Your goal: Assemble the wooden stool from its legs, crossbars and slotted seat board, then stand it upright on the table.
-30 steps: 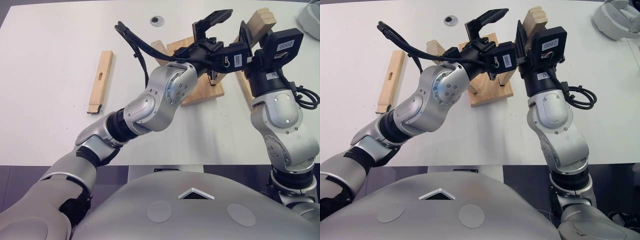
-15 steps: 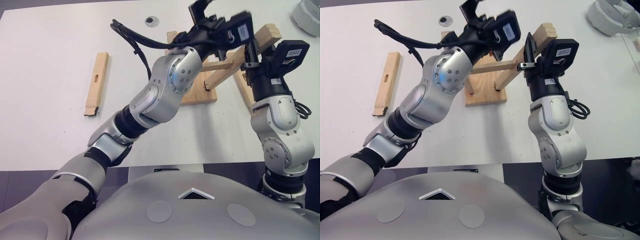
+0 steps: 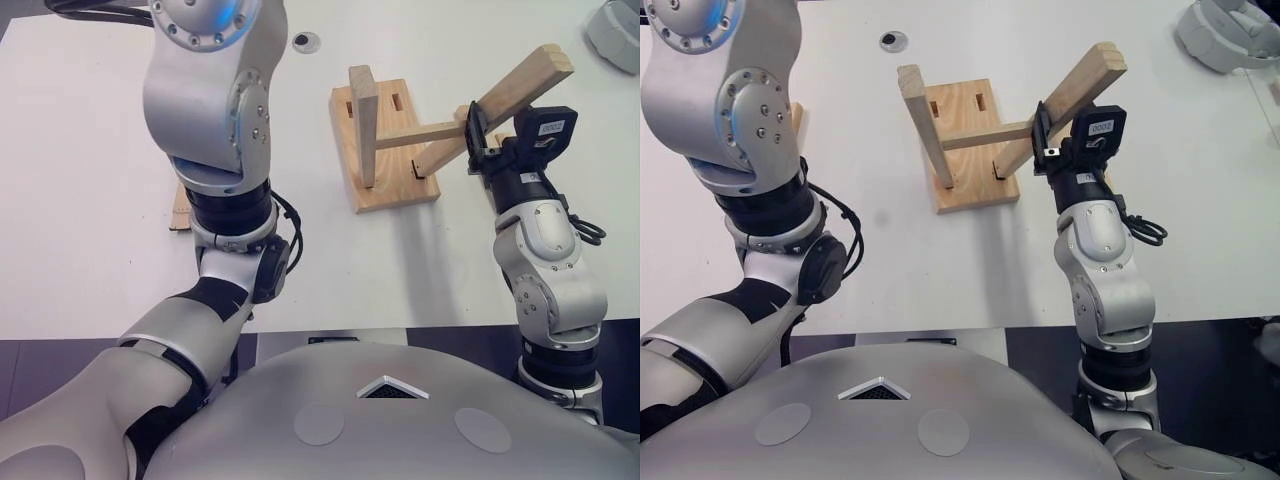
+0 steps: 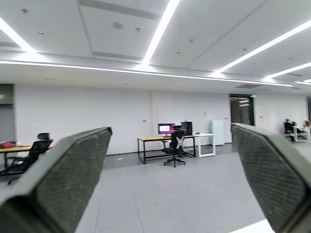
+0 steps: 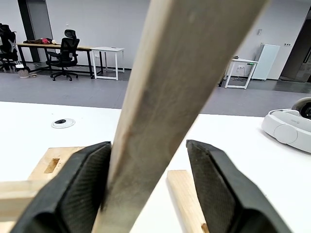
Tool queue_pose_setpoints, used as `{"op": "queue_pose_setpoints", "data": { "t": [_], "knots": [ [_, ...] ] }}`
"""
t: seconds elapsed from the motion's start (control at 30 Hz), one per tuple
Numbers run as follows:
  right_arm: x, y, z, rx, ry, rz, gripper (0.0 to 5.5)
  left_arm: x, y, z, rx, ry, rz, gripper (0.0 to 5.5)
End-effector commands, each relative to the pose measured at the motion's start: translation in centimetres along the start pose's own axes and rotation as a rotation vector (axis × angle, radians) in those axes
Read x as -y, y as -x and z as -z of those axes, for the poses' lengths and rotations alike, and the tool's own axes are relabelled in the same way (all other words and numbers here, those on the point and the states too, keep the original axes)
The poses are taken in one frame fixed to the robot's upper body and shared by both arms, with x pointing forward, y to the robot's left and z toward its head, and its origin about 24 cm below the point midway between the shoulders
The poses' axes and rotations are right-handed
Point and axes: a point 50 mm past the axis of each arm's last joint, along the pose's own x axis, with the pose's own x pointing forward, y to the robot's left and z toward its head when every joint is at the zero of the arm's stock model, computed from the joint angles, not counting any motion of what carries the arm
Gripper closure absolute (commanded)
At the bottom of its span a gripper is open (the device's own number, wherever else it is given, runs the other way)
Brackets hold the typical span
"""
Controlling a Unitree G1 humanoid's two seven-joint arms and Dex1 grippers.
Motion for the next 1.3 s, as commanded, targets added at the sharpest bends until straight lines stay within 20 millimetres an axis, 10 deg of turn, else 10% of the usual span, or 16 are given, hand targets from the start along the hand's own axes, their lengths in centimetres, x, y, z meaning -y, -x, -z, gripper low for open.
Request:
{"op": "queue_pose_setpoints", "data": {
  "t": [0.03,0.5,0.7,0.83,0.97,1.17,1.3],
  "knots": [
    [-0.1,0.3,0.9,0.001,0.026,-0.021,2.61,-1.7,0.8,0.5,-0.031,-0.014,-0.052,0.98],
    [3.4,-2.2,-13.1,0.568,0.107,-0.08,2.61,-5.3,10.1,7.1,-0.37,-0.163,-0.235,0.98],
    [9.0,-3.3,-10.1,0.373,0.035,0.124,2.61,-4.0,11.6,8.0,-0.44,-0.158,-0.218,0.98],
    [10.1,-3.3,-3.9,0.088,0.111,0.08,2.61,-4.1,12.6,8.6,-0.475,-0.133,-0.228,0.98],
    [8.1,-3.2,-3.2,0.077,0.149,-0.029,2.61,-4.2,12.8,9.1,-0.496,-0.12,-0.23,0.98],
    [0.2,-2.1,-7.4,0.23,0.378,-0.335,2.61,2.1,8.4,9.5,-0.482,-0.034,0.016,0.98],
    [0.3,-1.8,-6.0,0.068,0.65,-0.32,2.61,4.9,7.1,9.0,-0.461,-0.018,0.131,0.98]
  ]
}}
